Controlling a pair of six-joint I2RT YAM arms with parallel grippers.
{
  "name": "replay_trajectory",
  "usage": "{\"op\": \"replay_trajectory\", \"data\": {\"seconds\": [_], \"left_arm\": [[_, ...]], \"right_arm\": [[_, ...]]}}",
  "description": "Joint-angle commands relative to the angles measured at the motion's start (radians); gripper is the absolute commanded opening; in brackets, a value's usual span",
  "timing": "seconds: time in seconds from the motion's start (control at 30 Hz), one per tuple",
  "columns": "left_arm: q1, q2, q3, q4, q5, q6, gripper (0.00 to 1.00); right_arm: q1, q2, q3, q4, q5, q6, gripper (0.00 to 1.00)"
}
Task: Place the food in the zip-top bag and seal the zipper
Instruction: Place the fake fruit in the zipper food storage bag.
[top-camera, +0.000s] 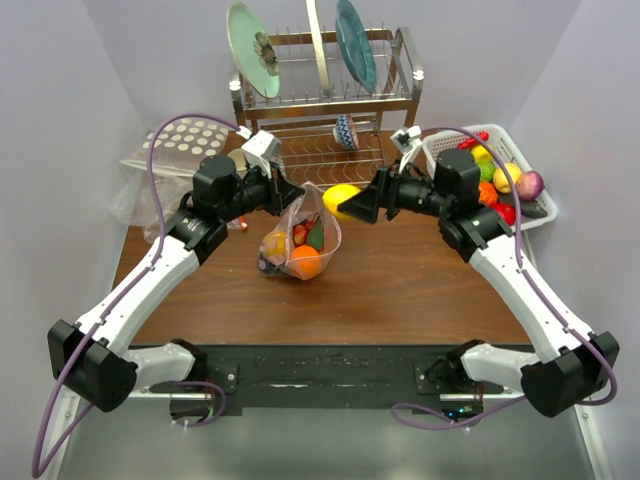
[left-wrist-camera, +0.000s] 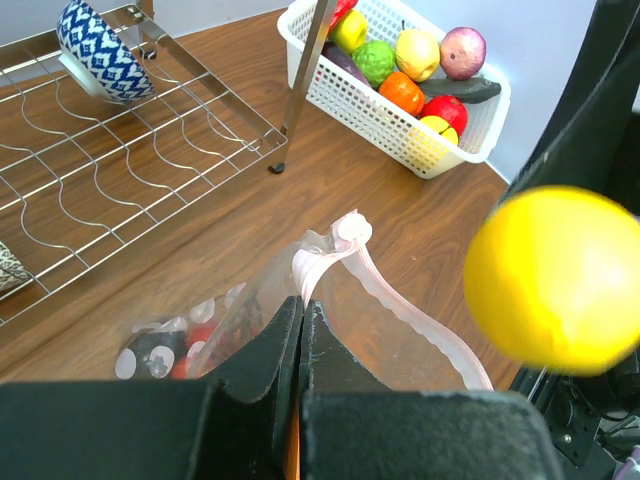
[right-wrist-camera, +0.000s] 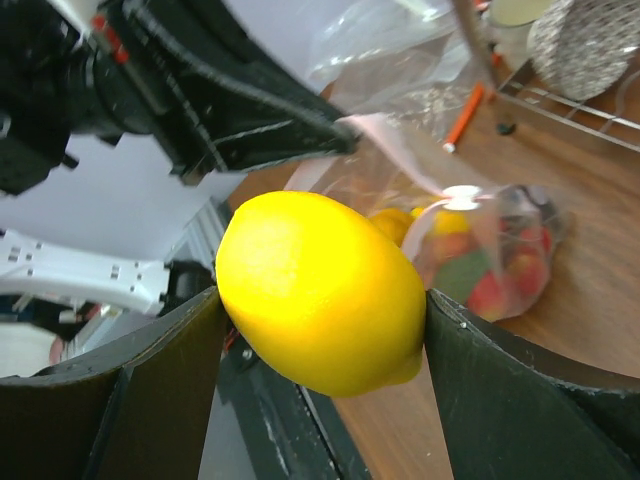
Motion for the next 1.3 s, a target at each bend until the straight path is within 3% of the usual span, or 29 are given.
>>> {"op": "replay_trajectory", "data": {"seconds": [0.0,0.27,0.47,0.5,0.73,0.83,0.97,1.03,1.27], "left_arm": [[0.006,-0.027,0.030,0.035,-0.013,0.014,0.00],[0.006,-0.024,0.028,0.036,-0.013,0.014,0.00],[0.006,-0.024,0.028,0.035,-0.010,0.014,0.00],[0.006,-0.024,0.028,0.035,-0.010,0.014,0.00],[0.006,-0.027,0.030,0.033,-0.010,0.014,0.00],[0.006,-0.029,0.030,0.033,-0.011,0.014,0.00],[0.006,-0.029,0.030,0.033,-0.014,0.015,0.00],[0.006,-0.029,0.030,0.033,-0.016,0.014,0.00],[0.006,-0.029,0.028,0.035,-0.017,0.014,0.00]], "right_arm": [[0.089,0.031,0.016,0.006,-0.003,-0.064,0.65],[0.198,0.131,0.071,-0.021,0.091,-0.100,0.65],[0.224,0.160,0.112,-0.033,0.152,-0.111,0.86],[0.227,0.157,0.115,-0.037,0.160,-0.111,0.98],[0.229,0.111,0.114,-0.061,0.247,-0.116,0.99],[0.230,0.081,0.125,-0.128,0.344,-0.128,0.96],[0.230,0.080,0.184,-0.289,0.471,-0.162,0.79],[0.235,0.082,0.191,-0.363,0.514,-0.168,0.76],[0.250,0.084,0.116,-0.373,0.458,-0.156,0.61]]}}
